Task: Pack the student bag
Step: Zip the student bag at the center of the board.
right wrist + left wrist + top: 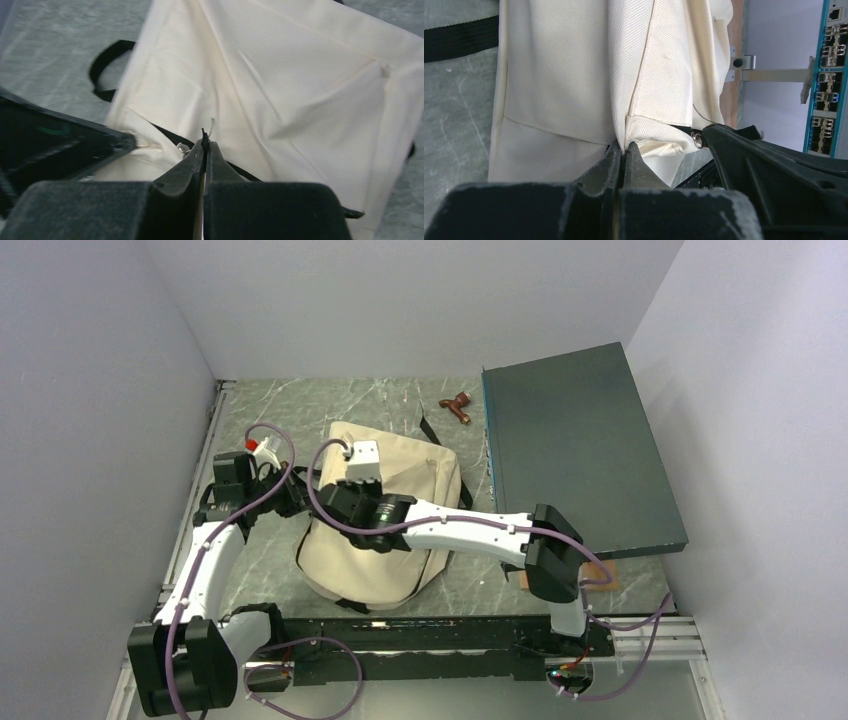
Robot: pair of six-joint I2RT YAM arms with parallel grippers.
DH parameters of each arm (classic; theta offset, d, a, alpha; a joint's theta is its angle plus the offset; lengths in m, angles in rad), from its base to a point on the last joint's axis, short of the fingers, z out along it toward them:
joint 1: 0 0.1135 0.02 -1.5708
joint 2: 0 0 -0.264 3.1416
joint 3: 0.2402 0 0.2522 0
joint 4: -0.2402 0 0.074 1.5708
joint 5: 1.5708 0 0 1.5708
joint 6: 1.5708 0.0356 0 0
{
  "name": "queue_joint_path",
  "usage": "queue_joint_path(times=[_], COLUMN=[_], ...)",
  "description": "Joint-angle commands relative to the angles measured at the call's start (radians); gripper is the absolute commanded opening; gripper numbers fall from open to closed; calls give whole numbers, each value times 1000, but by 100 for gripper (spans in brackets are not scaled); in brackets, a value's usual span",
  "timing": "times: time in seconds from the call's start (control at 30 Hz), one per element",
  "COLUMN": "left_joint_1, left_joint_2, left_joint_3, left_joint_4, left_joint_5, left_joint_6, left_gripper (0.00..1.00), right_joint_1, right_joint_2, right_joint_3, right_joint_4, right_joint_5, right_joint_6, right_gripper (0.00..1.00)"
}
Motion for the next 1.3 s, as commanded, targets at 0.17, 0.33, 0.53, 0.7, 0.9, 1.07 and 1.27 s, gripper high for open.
queue_joint_path(times=[0.17,0.33,0.53,0.7,0.9,1.07,1.27], left_joint_1=[33,37,37,37,37,23,-24], left_joint_2=[-26,-41,-28,-15,-23,-121,-223], left_joint_3=[19,47,71,76,165,385,595], left_joint_4=[-2,-20,-29,-33,-108,-167,19], left_joint_5=[-259,-282,-293,-275,-205,-101,3], left_joint_6=[42,59,75,86,123,188,163], left_gripper=[0,0,0,0,47,65,91], right_joint_1=[-56,-58,-53,-44,-26,-29,-29], right_joint_2=[-302,-378,-419,-453,-590,-661,-783], right_joint_3=[-291,-384,-484,-494,-446,-296,-182], right_joint_4=[-104,-229,-319,-197,53,36,96], right_joint_5=[109,150,153,113,-174,-285,-208], right_joint_6=[-78,7,105,-71,-348,-467,-631], right_gripper=[0,0,0,0,63,81,100])
